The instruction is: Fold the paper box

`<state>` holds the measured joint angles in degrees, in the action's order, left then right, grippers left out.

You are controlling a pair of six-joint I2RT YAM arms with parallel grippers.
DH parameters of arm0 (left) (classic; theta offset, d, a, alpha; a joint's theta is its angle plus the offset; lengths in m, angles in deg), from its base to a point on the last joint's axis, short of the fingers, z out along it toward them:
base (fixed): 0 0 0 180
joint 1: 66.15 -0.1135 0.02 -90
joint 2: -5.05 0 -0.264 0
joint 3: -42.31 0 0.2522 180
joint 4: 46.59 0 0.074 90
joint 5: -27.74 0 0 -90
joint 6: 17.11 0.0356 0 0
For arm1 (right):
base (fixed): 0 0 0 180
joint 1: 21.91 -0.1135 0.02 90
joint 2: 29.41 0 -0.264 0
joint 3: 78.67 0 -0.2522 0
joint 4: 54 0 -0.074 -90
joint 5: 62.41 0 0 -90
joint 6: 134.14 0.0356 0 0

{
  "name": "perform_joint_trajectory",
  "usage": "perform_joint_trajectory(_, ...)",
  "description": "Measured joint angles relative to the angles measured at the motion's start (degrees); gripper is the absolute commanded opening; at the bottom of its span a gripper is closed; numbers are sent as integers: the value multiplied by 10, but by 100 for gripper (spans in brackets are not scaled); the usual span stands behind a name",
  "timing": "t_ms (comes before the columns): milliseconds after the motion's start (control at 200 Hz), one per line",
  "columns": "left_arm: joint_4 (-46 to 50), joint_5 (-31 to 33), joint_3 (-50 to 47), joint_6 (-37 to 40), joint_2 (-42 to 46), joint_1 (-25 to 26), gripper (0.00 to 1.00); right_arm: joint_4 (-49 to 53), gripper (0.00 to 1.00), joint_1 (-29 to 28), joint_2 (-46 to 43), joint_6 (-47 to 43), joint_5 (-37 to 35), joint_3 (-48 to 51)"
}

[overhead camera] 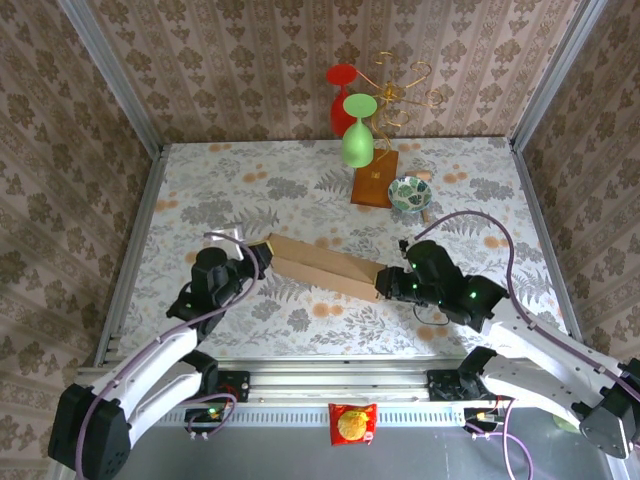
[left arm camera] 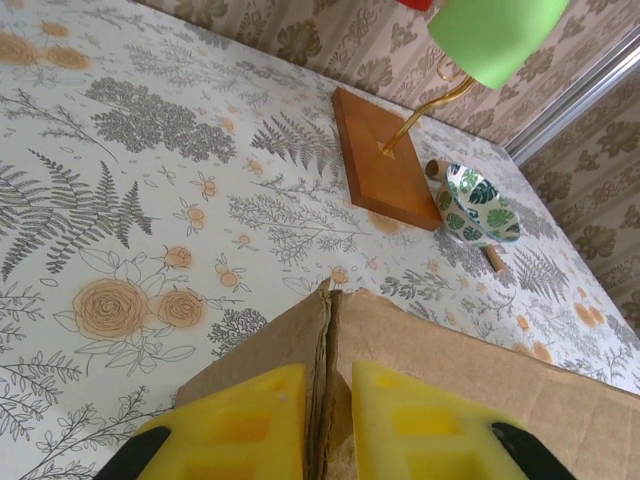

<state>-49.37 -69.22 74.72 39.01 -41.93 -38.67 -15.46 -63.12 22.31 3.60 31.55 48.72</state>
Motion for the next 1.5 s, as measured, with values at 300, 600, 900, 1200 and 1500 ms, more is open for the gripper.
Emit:
perform_joint_trajectory(300, -106, 9, -50, -15, -12, -26, 18, -86, 16, -51, 1, 0, -56, 41)
perform_joint_trajectory(600, -83, -16, -72, -26, -41, -43, 20, -77, 16, -73, 64, -11, -66, 56)
perform_joint_trajectory(900, 33, -51, -64, -30, 6, -56, 32, -17, 29, -86, 101, -19, -85, 44)
perform_joint_trajectory(1200, 98, -97, -16, -28, -20, -94, 100, 17, 54, -53, 113, -46, -99, -11)
perform_joint_trajectory(1500, 154, -84, 54, -3, 14, -193, 100, 56, 100, 109, -83, -92, -183, -8)
